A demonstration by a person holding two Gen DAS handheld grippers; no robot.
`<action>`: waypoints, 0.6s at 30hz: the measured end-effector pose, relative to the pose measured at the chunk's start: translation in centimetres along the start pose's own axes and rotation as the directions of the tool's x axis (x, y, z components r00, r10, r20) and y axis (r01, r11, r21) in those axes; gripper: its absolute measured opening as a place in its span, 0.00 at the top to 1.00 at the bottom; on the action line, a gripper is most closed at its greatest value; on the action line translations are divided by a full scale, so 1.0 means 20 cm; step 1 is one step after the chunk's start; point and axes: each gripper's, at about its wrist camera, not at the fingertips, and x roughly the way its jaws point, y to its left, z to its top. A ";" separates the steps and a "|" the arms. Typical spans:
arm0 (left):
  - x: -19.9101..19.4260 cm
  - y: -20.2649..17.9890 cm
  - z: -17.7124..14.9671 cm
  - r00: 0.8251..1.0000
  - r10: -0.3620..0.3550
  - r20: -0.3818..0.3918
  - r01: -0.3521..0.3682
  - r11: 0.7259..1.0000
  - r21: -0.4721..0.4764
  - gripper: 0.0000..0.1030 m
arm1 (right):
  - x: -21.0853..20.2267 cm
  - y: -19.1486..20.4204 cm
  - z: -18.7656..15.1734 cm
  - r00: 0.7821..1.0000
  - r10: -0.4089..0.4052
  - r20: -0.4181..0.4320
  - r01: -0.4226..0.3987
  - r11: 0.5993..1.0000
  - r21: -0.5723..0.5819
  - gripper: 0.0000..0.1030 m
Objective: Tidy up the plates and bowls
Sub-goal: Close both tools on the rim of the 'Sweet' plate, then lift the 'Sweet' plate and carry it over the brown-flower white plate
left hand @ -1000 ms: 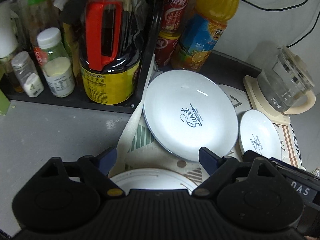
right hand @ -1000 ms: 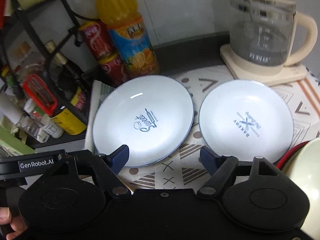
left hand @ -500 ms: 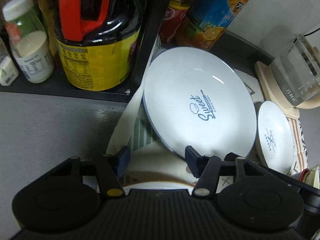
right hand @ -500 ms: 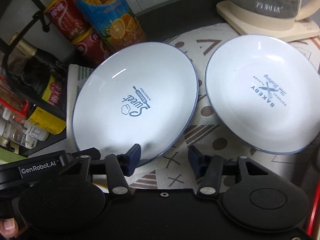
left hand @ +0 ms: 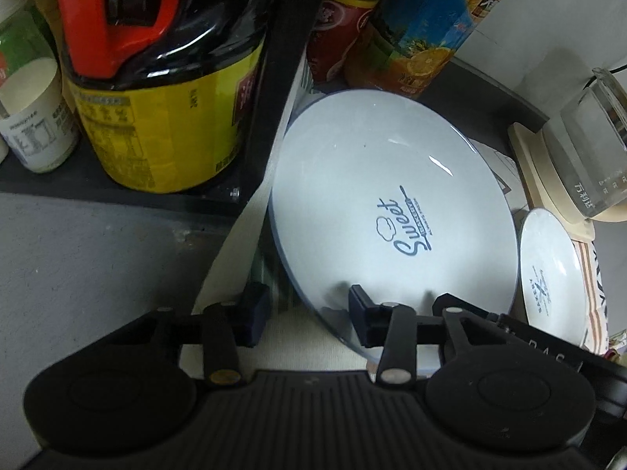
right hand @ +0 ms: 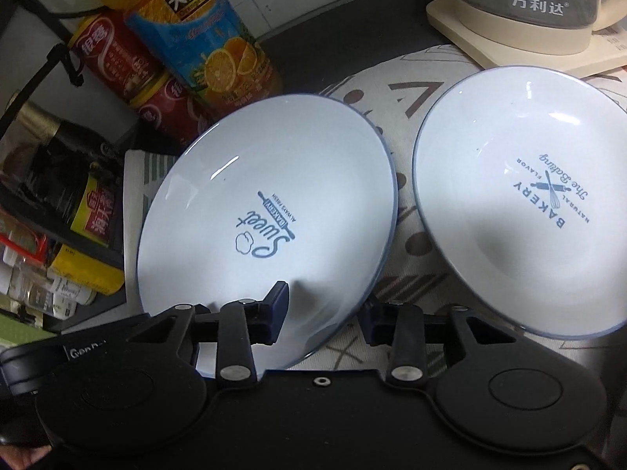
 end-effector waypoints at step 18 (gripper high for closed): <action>-0.14 -0.10 -0.05 0.997 -0.006 0.082 0.002 0.999 0.051 0.80 | -0.19 -0.05 -0.04 0.993 0.019 0.113 -0.007 0.995 -0.103 0.84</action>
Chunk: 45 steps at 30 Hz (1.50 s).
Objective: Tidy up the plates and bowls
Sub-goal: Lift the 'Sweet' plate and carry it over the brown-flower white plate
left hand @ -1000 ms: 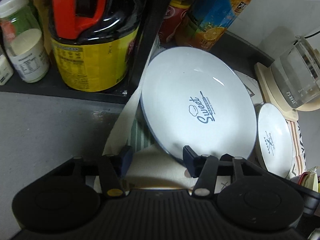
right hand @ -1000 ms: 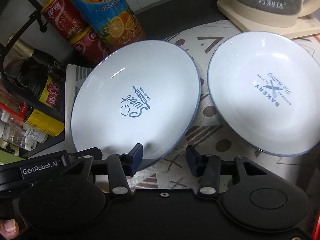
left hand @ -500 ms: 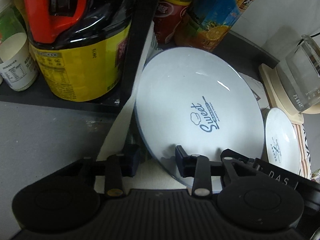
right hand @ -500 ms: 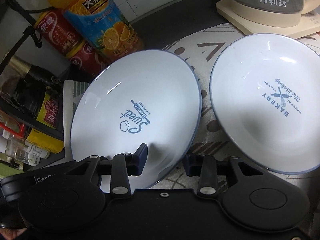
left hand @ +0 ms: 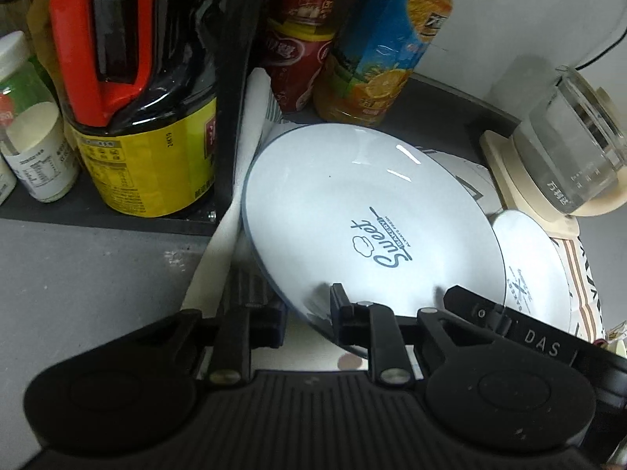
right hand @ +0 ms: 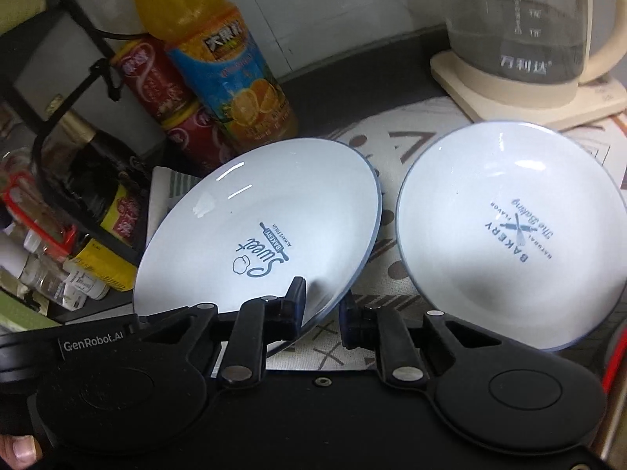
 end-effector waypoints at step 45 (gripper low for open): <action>-0.56 -0.10 -0.64 0.992 0.093 0.089 -0.077 0.983 -0.166 0.80 | -0.52 -0.07 -0.35 0.994 0.108 -0.010 -0.107 0.972 -0.209 0.83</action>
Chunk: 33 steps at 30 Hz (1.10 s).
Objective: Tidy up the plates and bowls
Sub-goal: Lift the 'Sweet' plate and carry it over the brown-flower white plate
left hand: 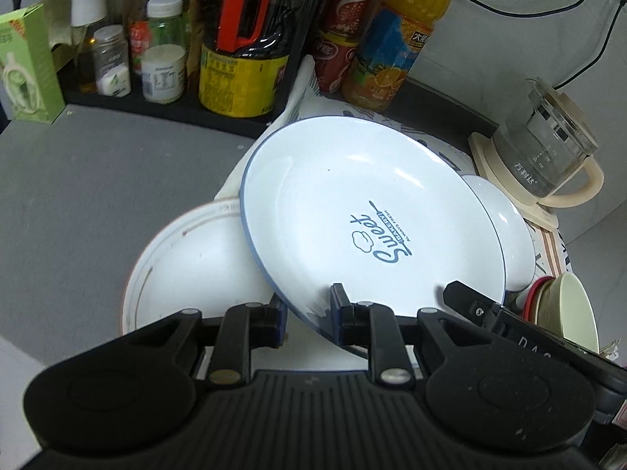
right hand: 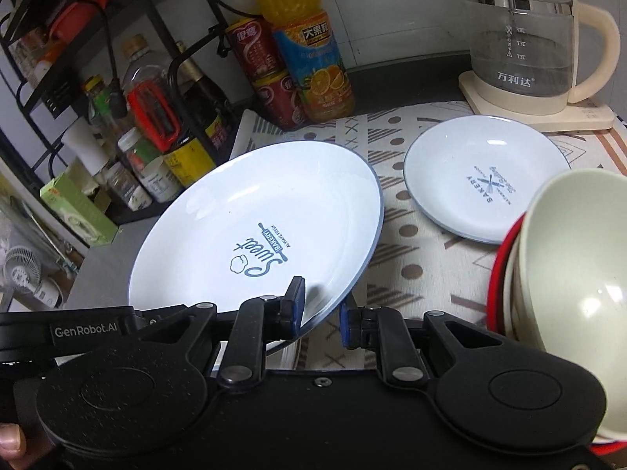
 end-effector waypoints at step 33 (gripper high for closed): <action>-0.04 0.25 -0.22 0.997 -0.011 -0.083 -0.010 0.969 -0.248 0.77 | 0.04 0.10 -0.09 0.997 0.043 -0.068 -0.051 0.992 -0.116 0.83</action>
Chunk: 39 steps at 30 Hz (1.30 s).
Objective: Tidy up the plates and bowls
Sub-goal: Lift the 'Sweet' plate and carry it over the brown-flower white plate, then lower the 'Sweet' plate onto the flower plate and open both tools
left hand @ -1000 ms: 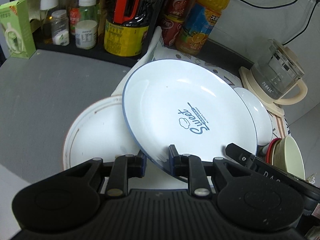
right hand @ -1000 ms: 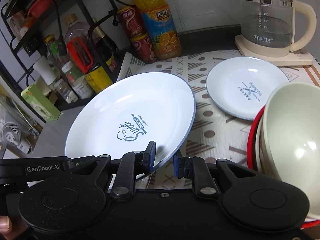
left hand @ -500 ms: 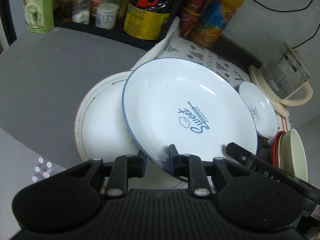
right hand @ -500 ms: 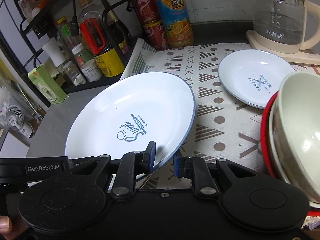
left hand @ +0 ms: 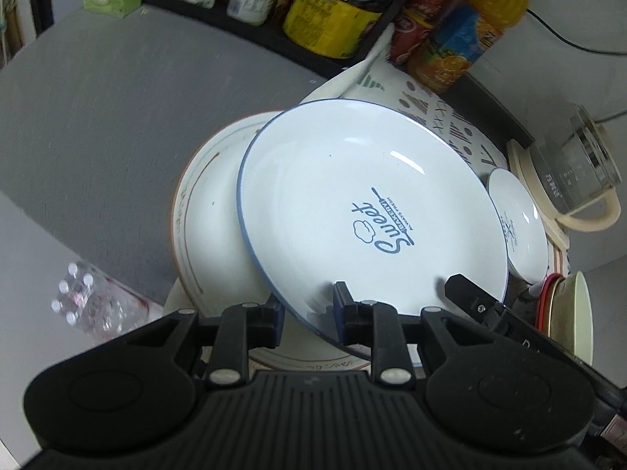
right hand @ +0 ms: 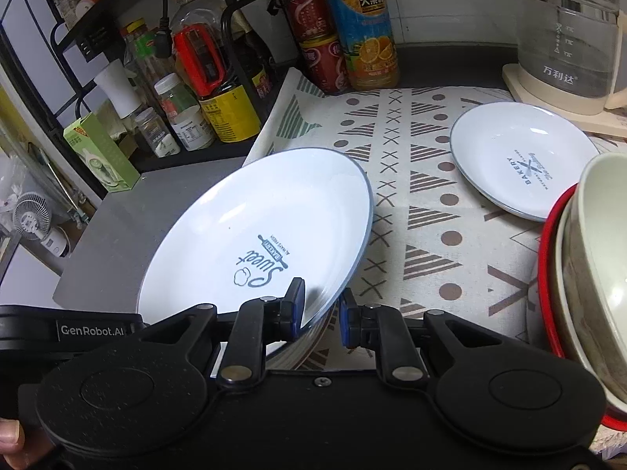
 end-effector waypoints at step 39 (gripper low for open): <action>-0.07 0.14 0.17 0.988 0.141 -0.059 -0.142 0.990 -0.021 0.69 | 0.11 0.05 0.02 0.997 -0.050 -0.052 0.049 0.999 -0.017 0.89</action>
